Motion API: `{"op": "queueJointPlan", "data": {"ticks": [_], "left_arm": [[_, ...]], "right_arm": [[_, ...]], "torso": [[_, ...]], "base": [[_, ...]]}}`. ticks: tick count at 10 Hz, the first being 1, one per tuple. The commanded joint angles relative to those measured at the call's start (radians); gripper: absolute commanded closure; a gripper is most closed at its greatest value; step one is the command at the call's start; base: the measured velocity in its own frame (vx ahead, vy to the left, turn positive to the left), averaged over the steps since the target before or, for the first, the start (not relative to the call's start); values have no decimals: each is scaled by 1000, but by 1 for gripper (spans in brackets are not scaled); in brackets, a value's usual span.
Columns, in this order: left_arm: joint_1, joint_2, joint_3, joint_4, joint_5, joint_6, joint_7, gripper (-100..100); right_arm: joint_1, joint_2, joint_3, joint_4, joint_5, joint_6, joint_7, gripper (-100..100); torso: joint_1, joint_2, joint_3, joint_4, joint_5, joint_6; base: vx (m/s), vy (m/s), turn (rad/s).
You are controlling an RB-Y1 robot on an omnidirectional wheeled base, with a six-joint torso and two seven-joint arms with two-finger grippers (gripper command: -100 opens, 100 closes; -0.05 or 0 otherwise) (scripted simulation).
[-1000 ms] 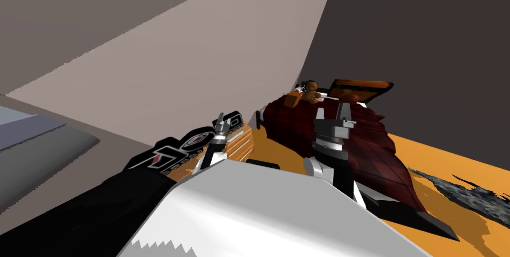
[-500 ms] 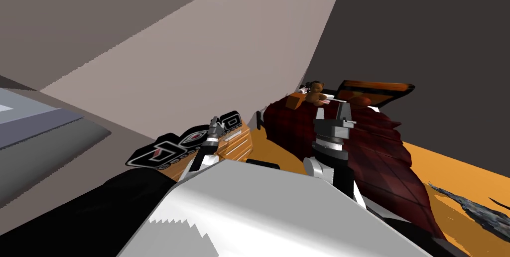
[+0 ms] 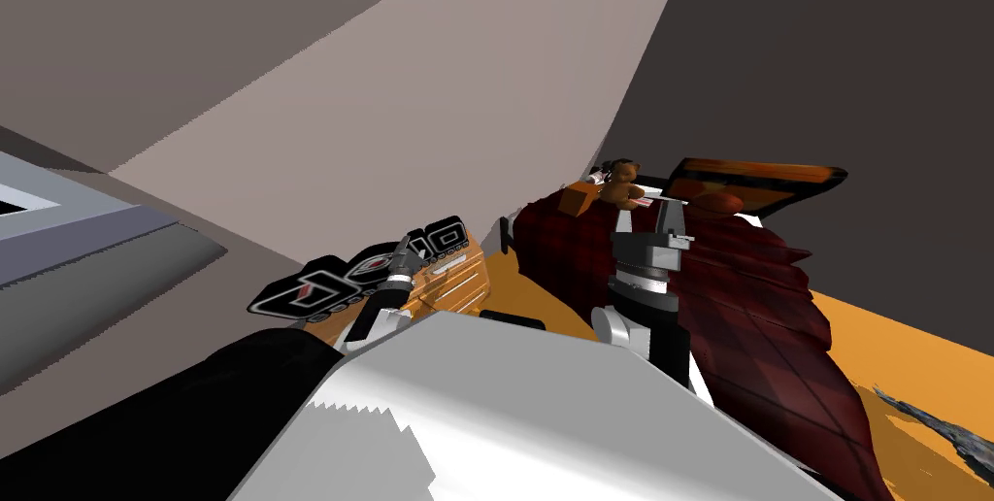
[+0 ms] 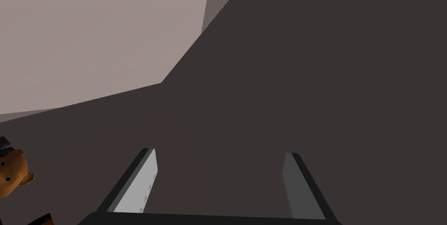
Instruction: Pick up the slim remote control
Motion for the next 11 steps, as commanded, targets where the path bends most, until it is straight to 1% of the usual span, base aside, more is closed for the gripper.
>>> {"op": "queueJointPlan", "data": {"ticks": [1,2,3,4,5,6,7,8,9,10,11], "left_arm": [[2,10,27,21,23,34,14,-100],[20,16,62,30,57,76,29,-100],[20,16,62,30,57,83,29,-100],[36,23,98,40,93,119,44,-100],[36,23,98,40,93,134,44,-100],[53,31,132,52,129,168,58,-100],[53,31,132,52,129,189,58,-100],[69,39,165,65,165,222,72,-100],[69,39,165,65,165,245,72,-100],[84,48,196,81,202,279,84,-100],[84,48,196,81,202,293,84,-100]], "right_arm": [[0,0,0,0,0,0,0,0],[0,0,0,0,0,0,0,0],[0,0,0,0,0,0,0,0],[0,0,0,0,0,0,0,0],[0,0,0,0,0,0,0,0],[0,0,0,0,0,0,0,0],[0,0,0,0,0,0,0,0],[0,0,0,0,0,0,0,0],[0,0,0,0,0,0,0,0],[0,0,0,0,0,0,0,0],[0,0,0,0,0,0,0,0]], "torso": [[0,0,0,0,0,0],[1,0,0,0,0,1],[1,-1,0,0,0,0],[2,-1,0,0,0,1],[3,0,0,0,1,0],[4,0,0,0,1,1],[2,0,0,0,1,0],[3,0,0,0,1,1],[3,0,0,0,1,1],[4,0,0,0,1,1],[3,-1,-1,0,1,1]], "base": [[42,-96,42],[63,-97,40],[55,-73,36],[46,-68,37],[35,-56,35],[52,-76,31],[48,-66,27],[41,-69,24],[42,-59,10],[66,-79,-2],[55,-65,11]]}}
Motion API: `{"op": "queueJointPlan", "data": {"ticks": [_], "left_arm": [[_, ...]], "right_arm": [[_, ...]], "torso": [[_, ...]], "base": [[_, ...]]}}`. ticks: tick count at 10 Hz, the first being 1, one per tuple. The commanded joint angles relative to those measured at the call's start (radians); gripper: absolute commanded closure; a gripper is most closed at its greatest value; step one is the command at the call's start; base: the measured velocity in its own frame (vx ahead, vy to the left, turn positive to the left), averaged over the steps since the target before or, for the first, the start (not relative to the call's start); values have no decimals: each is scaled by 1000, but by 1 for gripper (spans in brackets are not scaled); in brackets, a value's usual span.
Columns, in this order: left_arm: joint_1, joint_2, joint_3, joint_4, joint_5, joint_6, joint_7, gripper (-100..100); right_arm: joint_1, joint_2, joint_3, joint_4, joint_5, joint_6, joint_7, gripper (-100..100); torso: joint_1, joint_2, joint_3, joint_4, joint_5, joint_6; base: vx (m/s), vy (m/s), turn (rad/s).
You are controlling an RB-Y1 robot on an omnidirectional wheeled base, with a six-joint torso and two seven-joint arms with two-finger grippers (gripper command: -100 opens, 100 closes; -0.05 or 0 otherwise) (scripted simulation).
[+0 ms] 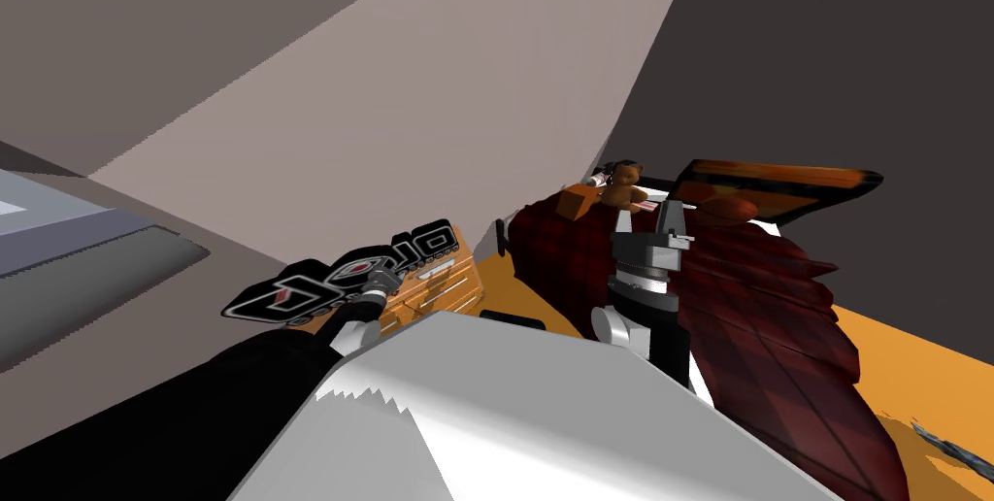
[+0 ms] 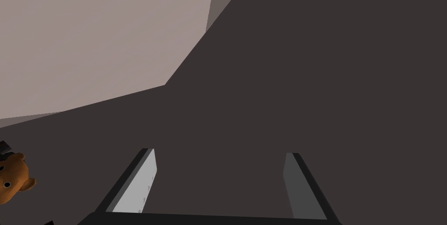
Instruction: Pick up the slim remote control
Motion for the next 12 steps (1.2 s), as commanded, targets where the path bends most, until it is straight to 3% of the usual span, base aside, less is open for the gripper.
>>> {"op": "queueJointPlan", "data": {"ticks": [1,2,3,4,5,6,8,9,11,12], "left_arm": [[10,-6,3,-12,3,32,0,-100],[24,4,33,4,39,71,11,-100],[24,4,33,4,39,93,11,-100],[37,16,61,22,75,125,20,-100],[37,16,61,22,75,155,20,-100],[49,29,87,41,110,185,28,-100],[49,29,87,41,110,218,28,-100],[60,43,111,62,144,257,35,-100],[60,43,111,62,144,282,35,-100],[69,58,133,83,177,320,40,-100]], "right_arm": [[0,0,0,0,0,0,0,0],[0,0,0,0,0,0,0,0],[0,0,0,0,0,0,0,0],[0,0,0,0,0,0,0,0],[0,0,0,0,0,0,0,0],[0,0,0,0,0,0,0,0],[0,0,0,0,0,0,0,0],[0,0,0,0,0,0,0,0],[0,0,0,0,0,0,0,0],[0,0,0,0,0,0,0,0]], "torso": [[0,0,0,0,0,0],[2,2,1,0,0,0],[2,2,1,0,0,0],[2,1,1,0,0,0],[1,0,0,0,0,0],[1,0,0,0,0,0],[2,0,0,0,0,0],[4,1,1,0,1,0],[3,0,0,0,1,0],[3,1,1,0,1,0]], "base": [[21,-25,1],[31,-42,-18],[41,-44,0],[74,-62,-28],[63,-62,-11],[63,-62,-44],[40,-21,-8],[46,-26,-63],[44,-21,-13],[50,-26,-81]]}}
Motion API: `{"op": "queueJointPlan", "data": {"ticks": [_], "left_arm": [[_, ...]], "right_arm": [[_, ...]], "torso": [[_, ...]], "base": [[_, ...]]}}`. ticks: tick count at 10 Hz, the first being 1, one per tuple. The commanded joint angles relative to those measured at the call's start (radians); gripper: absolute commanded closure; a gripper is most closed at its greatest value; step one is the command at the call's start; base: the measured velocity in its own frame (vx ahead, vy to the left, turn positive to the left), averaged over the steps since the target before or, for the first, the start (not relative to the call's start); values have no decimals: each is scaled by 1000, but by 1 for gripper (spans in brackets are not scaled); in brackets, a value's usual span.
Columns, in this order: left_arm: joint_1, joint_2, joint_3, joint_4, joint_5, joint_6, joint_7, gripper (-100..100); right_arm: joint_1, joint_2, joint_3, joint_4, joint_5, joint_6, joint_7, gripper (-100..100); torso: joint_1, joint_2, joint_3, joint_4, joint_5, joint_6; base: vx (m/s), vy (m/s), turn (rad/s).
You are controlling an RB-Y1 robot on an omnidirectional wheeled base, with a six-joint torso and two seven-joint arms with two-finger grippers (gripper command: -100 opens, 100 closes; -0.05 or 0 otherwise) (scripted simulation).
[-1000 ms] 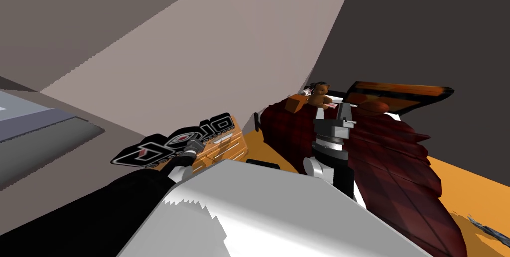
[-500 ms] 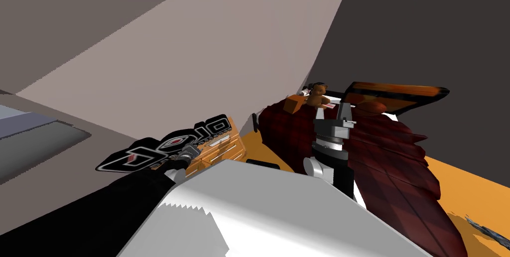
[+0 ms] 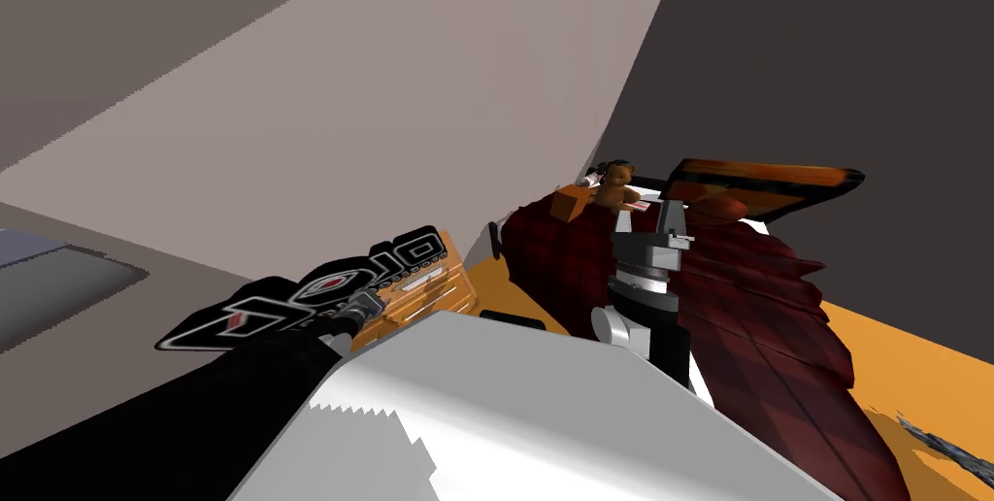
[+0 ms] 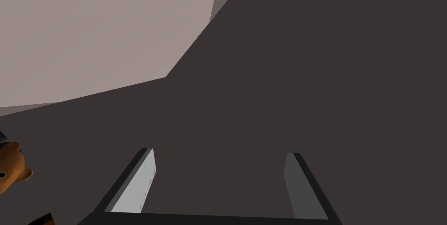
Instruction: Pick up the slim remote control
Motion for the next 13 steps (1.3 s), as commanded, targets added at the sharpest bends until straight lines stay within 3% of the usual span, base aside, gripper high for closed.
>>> {"op": "queueJointPlan", "data": {"ticks": [1,2,4,7,13], "left_arm": [[-1,7,11,12,12,50,3,-100],[7,23,30,34,44,80,7,-100],[7,23,30,34,44,115,7,-100],[19,57,61,79,102,206,10,-100],[27,112,88,147,176,392,6,-100]], "right_arm": [[0,0,0,0,0,0,0,0],[0,0,0,0,0,0,0,0],[0,0,0,0,0,0,0,0],[0,0,0,0,0,0,0,0],[0,0,0,0,0,0,0,0]], "torso": [[0,0,0,0,0,0],[0,0,0,0,0,0],[0,-2,-1,0,0,0],[1,0,0,0,0,0],[2,-1,-1,0,0,0]], "base": [[52,-23,-41],[74,-28,-92],[53,-15,-17],[56,-13,-87],[72,7,-103]]}}
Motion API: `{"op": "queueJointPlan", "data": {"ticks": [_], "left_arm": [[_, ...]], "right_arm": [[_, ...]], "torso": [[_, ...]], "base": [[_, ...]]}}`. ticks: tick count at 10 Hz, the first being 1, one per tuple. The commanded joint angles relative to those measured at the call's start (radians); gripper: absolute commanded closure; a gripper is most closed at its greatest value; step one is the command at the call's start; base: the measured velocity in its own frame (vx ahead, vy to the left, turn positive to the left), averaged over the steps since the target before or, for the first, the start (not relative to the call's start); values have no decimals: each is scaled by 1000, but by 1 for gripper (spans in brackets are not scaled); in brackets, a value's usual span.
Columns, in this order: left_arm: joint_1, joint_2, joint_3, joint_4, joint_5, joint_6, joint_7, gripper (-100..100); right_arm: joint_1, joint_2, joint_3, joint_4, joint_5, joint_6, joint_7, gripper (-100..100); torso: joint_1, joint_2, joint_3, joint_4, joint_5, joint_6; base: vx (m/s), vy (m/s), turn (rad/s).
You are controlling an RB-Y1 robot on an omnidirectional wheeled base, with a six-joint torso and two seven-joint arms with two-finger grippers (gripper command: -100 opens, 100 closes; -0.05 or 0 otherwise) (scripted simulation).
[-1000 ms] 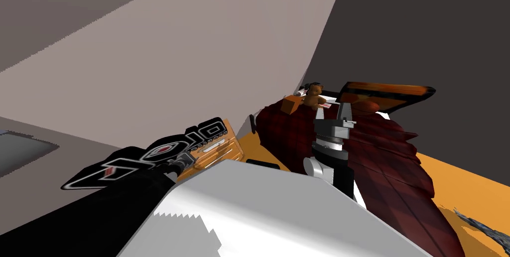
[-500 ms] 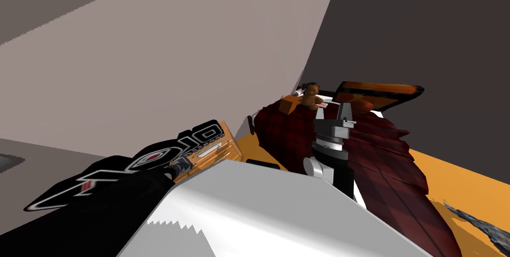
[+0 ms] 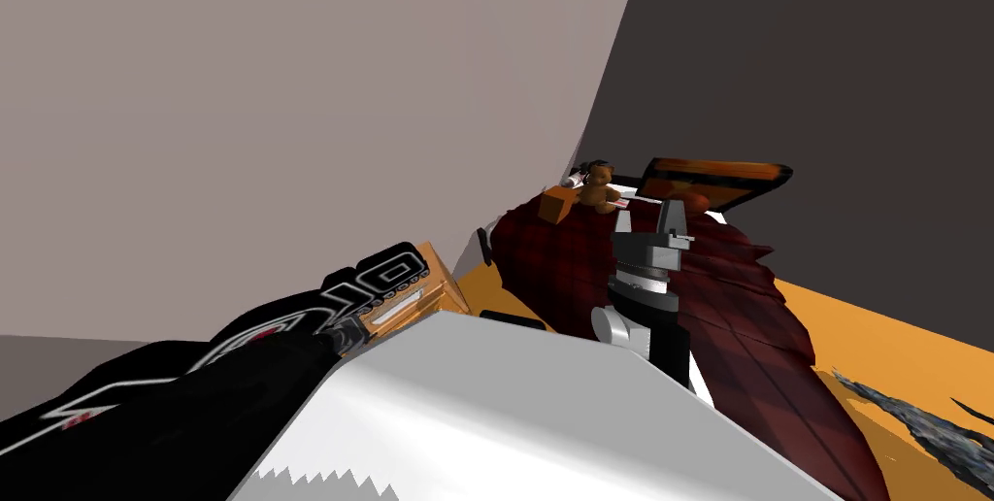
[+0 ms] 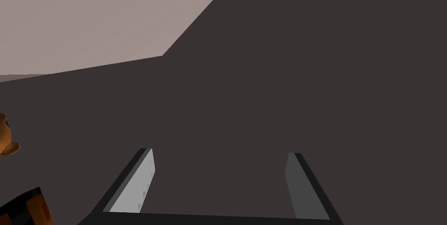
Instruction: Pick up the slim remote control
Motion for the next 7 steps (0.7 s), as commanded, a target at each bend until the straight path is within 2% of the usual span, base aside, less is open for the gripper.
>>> {"op": "queueJointPlan", "data": {"ticks": [1,4,7], "left_arm": [[2,12,5,15,17,42,-5,-100],[2,48,10,60,57,131,-12,-100],[1,65,9,82,73,191,-16,-100]], "right_arm": [[0,0,0,0,0,0,0,0],[0,0,0,0,0,0,0,0],[0,0,0,0,0,0,0,0]], "torso": [[0,0,0,0,0,0],[0,1,1,0,0,-1],[1,1,0,0,0,0]], "base": [[60,13,-55],[62,13,-104],[55,27,-99]]}}
